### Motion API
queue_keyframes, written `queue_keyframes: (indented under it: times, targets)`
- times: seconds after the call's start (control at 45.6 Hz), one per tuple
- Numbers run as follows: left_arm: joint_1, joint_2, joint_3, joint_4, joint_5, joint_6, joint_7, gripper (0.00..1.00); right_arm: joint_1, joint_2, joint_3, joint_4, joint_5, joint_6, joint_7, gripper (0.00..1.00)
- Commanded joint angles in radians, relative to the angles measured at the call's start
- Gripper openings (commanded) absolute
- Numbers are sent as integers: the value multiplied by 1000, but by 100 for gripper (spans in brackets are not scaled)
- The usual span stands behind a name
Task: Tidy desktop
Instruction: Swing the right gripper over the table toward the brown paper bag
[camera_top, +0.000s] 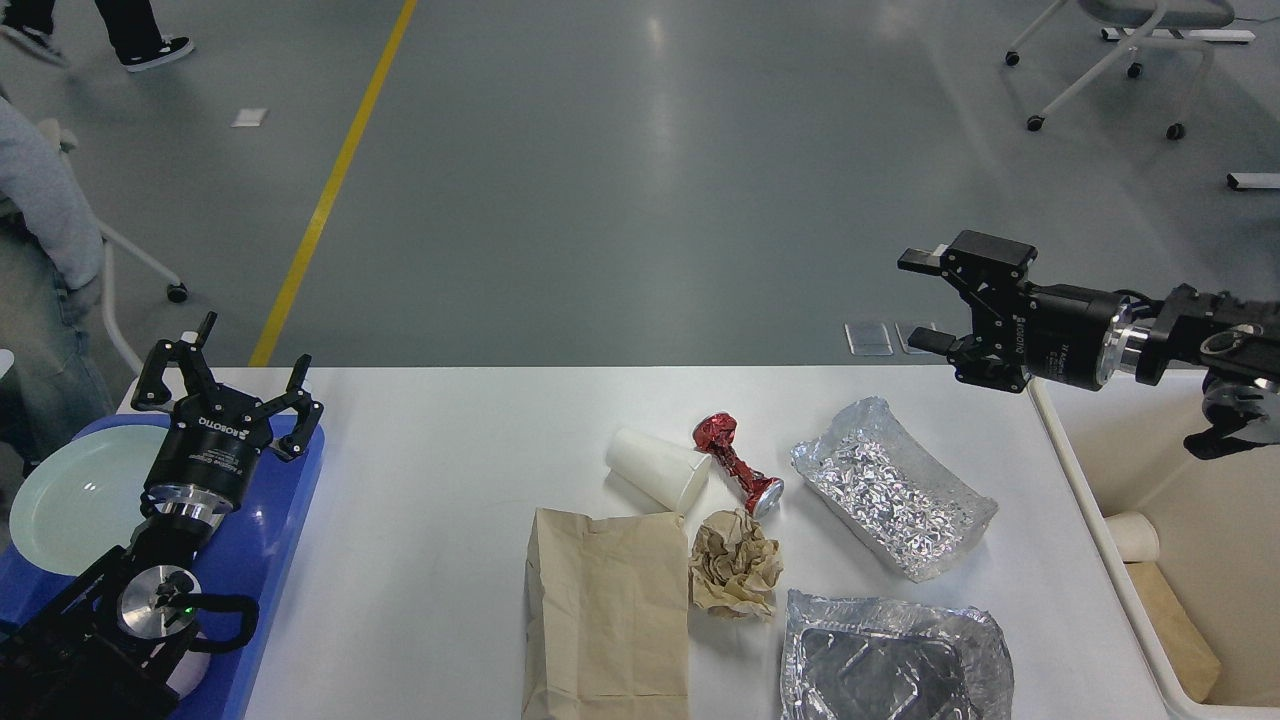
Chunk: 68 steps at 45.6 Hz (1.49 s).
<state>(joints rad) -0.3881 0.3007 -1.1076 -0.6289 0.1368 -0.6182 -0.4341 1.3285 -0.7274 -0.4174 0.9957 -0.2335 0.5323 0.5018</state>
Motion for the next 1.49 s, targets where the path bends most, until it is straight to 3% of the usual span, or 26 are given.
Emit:
queue_keyframes:
  times: [0.0, 0.11, 0.175, 0.241, 0.373, 0.416, 0.46, 0.636, 0.767, 1.052, 1.162, 1.249, 1.381, 1.469]
  targets:
    - [0, 0, 0, 0, 0, 0, 0, 96, 343, 152, -439, 9, 19, 161, 0, 100]
    - [0, 0, 0, 0, 0, 0, 0, 96, 526, 314, -632, 72, 62, 258, -14, 100]
    - [0, 0, 0, 0, 0, 0, 0, 96, 625, 405, -688, 124, 80, 268, -75, 100]
    - [0, 0, 0, 0, 0, 0, 0, 96, 708, 462, -710, 168, 132, 270, -221, 100]
    - [0, 0, 0, 0, 0, 0, 0, 96, 831, 548, -731, 241, 316, 256, -590, 100]
    - [0, 0, 0, 0, 0, 0, 0, 96, 869, 589, -754, 260, 362, 247, -670, 100]
    - [0, 0, 0, 0, 0, 0, 0, 96, 908, 621, -780, 283, 393, 244, -710, 100]
    - [0, 0, 2, 0, 0, 0, 0, 96, 1110, 684, -863, 447, 444, 242, -741, 100]
    - [0, 0, 0, 0, 0, 0, -1, 96, 1262, 668, -847, 593, 477, 222, -802, 100]
    - [0, 0, 0, 0, 0, 0, 0, 96, 1273, 623, -762, 641, 505, 265, -858, 100]
    - [0, 0, 0, 0, 0, 0, 0, 96, 1180, 625, -713, 629, 508, 258, -849, 100]
    - [0, 0, 0, 0, 0, 0, 0, 96, 1051, 619, -543, 600, 511, 223, -845, 100]
    - [0, 0, 0, 0, 0, 0, 0, 96, 853, 646, -321, 557, 479, 57, -855, 100]
    - [0, 0, 0, 0, 0, 0, 0, 96, 746, 742, -278, 491, 433, -55, -858, 100]
